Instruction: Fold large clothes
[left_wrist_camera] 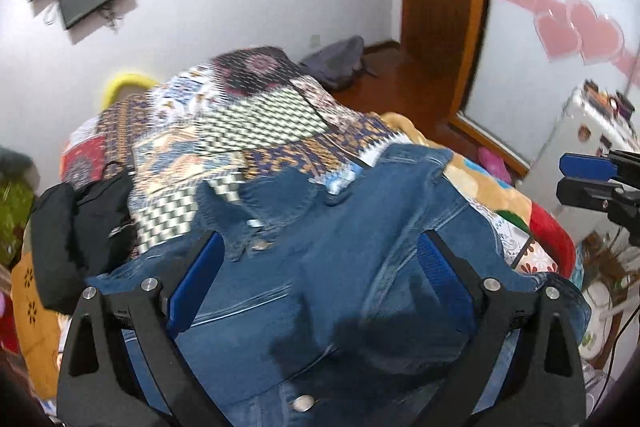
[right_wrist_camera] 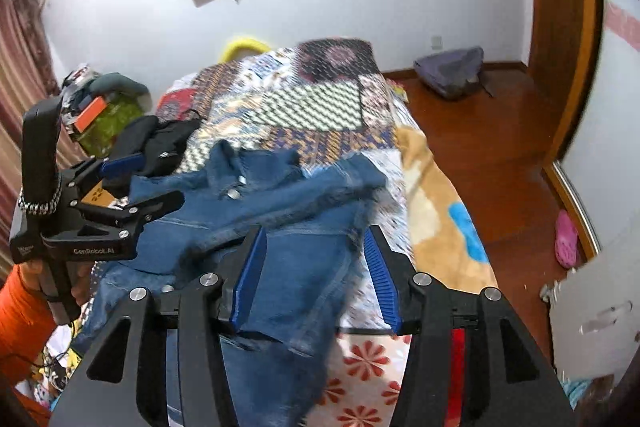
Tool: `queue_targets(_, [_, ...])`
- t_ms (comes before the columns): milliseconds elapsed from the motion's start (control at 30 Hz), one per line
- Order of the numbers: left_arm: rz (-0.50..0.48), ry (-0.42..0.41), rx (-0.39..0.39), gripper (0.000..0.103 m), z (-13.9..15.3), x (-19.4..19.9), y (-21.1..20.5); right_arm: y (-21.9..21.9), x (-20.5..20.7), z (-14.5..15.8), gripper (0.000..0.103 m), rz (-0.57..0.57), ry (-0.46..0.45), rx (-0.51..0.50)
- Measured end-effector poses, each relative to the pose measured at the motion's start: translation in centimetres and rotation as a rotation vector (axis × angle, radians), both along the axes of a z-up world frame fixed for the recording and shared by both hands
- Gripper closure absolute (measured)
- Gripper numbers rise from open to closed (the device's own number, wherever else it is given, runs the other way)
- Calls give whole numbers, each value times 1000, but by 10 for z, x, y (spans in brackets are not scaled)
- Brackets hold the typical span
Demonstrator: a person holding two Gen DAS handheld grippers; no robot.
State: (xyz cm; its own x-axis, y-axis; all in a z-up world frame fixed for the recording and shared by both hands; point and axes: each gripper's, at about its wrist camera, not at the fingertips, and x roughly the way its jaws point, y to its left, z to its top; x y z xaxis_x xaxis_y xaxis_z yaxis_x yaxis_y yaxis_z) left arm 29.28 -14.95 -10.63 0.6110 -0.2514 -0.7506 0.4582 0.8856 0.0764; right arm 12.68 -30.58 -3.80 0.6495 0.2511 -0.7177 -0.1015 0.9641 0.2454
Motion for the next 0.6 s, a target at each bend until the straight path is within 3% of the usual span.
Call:
queue_targets(167, [-49, 106, 33, 5, -27, 21, -31, -17, 4, -16, 56, -34, 41, 12])
queue_targets(300, [-31, 178, 14, 6, -47, 36, -35, -24, 6, -30, 56, -32, 75, 38])
queue_targets(433, [-41, 292, 6, 24, -73, 46, -37, -31, 8, -37, 56, -31, 90, 41])
queue_targets(533, [-59, 342, -36, 28, -85, 49, -35, -31, 13, -43, 56, -36, 105, 71])
queue_targets(600, [-69, 367, -81, 45, -85, 51, -31, -28, 18, -50, 56, -36, 123, 94])
